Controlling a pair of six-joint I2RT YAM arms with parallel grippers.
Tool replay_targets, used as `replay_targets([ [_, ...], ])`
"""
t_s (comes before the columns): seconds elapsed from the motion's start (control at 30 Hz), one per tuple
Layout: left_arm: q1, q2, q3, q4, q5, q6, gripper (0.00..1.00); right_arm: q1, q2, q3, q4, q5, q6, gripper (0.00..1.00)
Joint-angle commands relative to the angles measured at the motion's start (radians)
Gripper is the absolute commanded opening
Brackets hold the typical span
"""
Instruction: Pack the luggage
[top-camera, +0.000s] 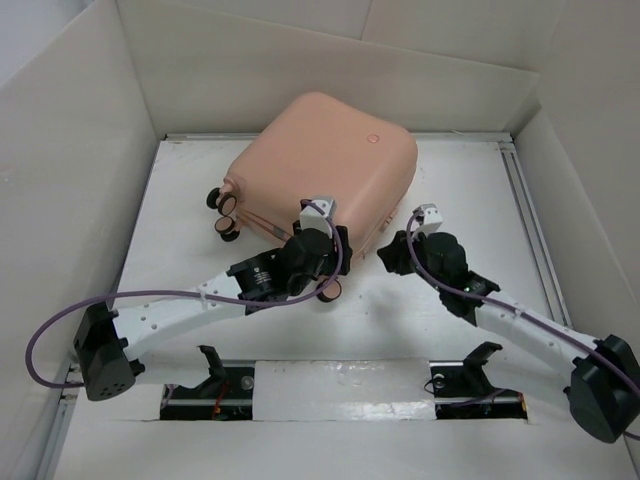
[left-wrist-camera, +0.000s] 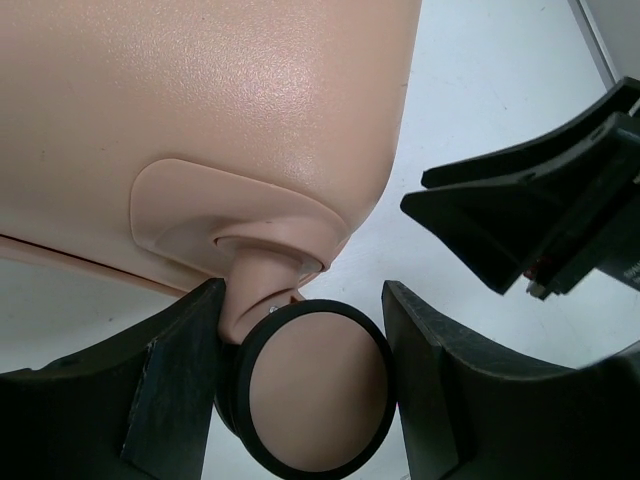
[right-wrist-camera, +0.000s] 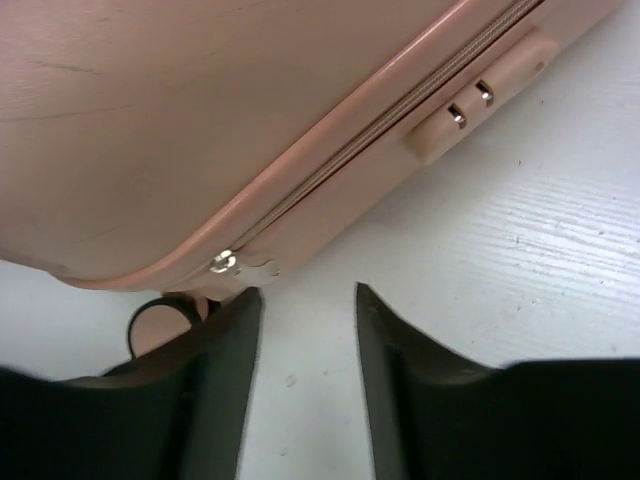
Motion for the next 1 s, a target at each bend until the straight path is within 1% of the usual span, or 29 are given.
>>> replay_targets([
  [0.0, -0.024, -0.093, 0.059, 0.168, 0.051, 0.014, 0.0, -0.048, 0.045, 0.011, 0.107, -0.132, -0.042, 0.43],
  [0.07, -0.012, -0.084, 0.073, 0.168, 0.051, 0.033, 0.0, -0.06, 0.072, 0.001, 0.182, -0.255, -0.056, 0.41],
  [0.13, 0.003, -0.073, 0.084, 0.168, 0.067, 0.043, 0.0, -0.06, 0.11, 0.001, 0.234, -0.326, -0.085, 0.41],
  [0.23, 0.003, -0.073, 0.093, 0.168, 0.057, 0.053, 0.0, -0.06, 0.159, 0.012, 0.257, -0.467, -0.098, 0.48],
  [0.33, 0.003, -0.073, 0.093, 0.177, 0.057, 0.053, 0.0, -0.039, 0.188, 0.021, 0.271, -0.467, -0.116, 0.52],
  [0.47, 0.003, -0.073, 0.093, 0.177, 0.057, 0.063, 0.0, -0.039, 0.236, 0.021, 0.303, -0.449, -0.116, 0.52],
  [0.53, 0.003, -0.073, 0.093, 0.177, 0.067, 0.063, 0.0, -0.039, 0.247, 0.021, 0.331, -0.403, -0.116, 0.49],
  [0.57, 0.003, -0.073, 0.093, 0.177, 0.079, 0.063, 0.0, -0.039, 0.247, 0.021, 0.342, -0.388, -0.116, 0.43],
  [0.67, 0.003, -0.073, 0.084, 0.186, 0.09, 0.063, 0.0, -0.039, 0.247, 0.011, 0.4, -0.34, -0.104, 0.33],
  [0.7, 0.003, -0.073, 0.084, 0.186, 0.1, 0.063, 0.0, -0.039, 0.257, 0.001, 0.417, -0.34, -0.095, 0.28],
  [0.83, 0.003, -0.073, 0.084, 0.186, 0.111, 0.063, 0.0, -0.028, 0.299, 0.001, 0.501, -0.305, -0.085, 0.21],
  [0.97, 0.003, -0.073, 0.084, 0.186, 0.123, 0.063, 0.0, 0.015, 0.322, 0.001, 0.521, -0.251, -0.076, 0.15],
])
